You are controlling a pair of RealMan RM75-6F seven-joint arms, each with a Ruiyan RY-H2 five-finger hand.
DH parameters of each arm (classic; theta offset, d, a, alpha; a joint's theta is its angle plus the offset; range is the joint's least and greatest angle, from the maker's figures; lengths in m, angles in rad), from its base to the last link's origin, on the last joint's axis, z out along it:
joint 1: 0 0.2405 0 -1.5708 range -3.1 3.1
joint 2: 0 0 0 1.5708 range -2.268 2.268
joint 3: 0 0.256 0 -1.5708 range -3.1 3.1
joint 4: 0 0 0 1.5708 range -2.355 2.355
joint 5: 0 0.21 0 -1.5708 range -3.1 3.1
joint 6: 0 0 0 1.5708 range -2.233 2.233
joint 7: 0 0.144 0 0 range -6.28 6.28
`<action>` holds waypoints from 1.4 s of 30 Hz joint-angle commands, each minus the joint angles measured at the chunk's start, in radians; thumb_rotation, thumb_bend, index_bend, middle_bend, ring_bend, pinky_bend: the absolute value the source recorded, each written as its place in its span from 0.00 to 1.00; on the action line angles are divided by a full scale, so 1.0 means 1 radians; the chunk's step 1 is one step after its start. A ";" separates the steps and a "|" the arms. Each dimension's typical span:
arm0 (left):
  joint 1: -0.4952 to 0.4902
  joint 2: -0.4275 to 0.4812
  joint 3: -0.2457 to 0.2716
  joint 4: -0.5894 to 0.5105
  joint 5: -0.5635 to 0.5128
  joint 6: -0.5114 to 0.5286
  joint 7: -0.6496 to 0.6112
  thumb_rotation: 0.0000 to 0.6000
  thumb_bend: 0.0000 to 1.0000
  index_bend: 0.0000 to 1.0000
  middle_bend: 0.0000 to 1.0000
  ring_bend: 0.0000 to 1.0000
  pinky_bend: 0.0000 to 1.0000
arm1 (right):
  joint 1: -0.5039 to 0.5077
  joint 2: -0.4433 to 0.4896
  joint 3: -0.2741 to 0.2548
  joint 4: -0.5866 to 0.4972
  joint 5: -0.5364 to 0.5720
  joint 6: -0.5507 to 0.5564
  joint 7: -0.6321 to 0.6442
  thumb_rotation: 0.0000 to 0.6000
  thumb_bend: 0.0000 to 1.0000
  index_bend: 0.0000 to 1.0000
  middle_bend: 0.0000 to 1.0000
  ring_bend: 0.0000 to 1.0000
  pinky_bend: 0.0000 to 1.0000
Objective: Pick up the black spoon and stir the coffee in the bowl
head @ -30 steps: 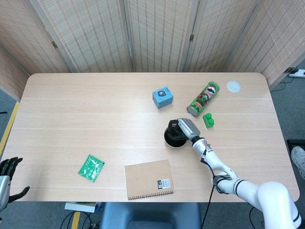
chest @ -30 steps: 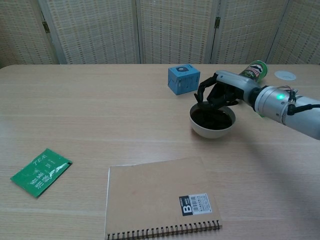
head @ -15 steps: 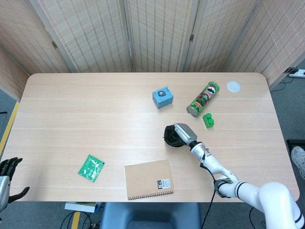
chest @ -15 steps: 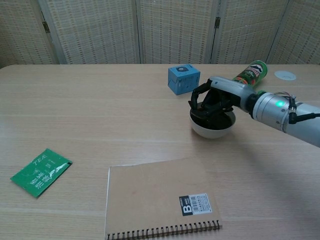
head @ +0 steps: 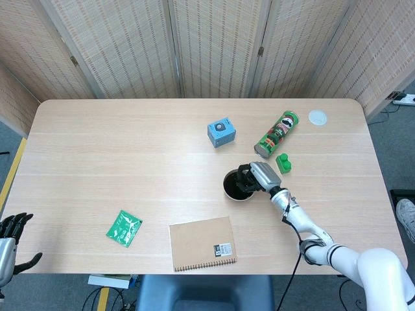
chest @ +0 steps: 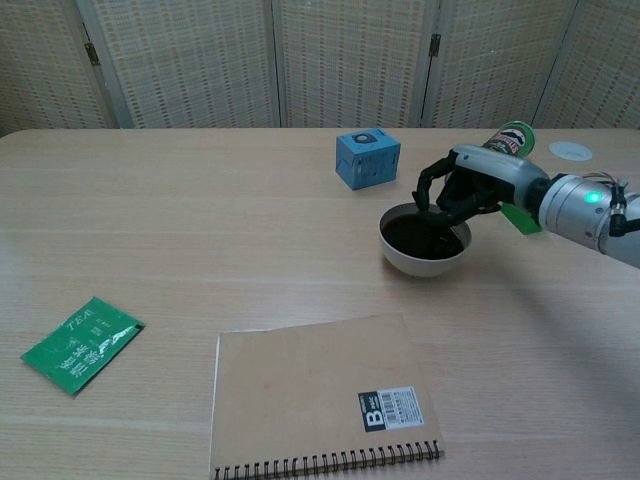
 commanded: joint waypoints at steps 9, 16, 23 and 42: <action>0.000 0.004 -0.003 -0.001 -0.004 0.002 -0.003 1.00 0.21 0.18 0.17 0.14 0.19 | 0.061 -0.067 0.019 0.051 -0.018 -0.009 0.028 1.00 0.42 0.70 1.00 1.00 1.00; 0.002 0.001 -0.001 0.006 -0.004 0.002 -0.008 1.00 0.21 0.18 0.17 0.14 0.19 | 0.028 -0.026 -0.024 -0.027 -0.054 0.034 0.037 1.00 0.42 0.71 1.00 1.00 1.00; -0.002 -0.003 -0.001 0.006 0.002 0.000 -0.006 1.00 0.21 0.18 0.17 0.14 0.19 | -0.010 0.026 -0.069 -0.082 -0.075 0.057 0.023 1.00 0.42 0.72 1.00 1.00 1.00; 0.004 0.002 0.000 -0.001 -0.007 0.005 0.003 1.00 0.21 0.18 0.17 0.14 0.19 | 0.046 -0.061 -0.013 0.065 -0.031 -0.002 0.043 1.00 0.43 0.72 1.00 1.00 1.00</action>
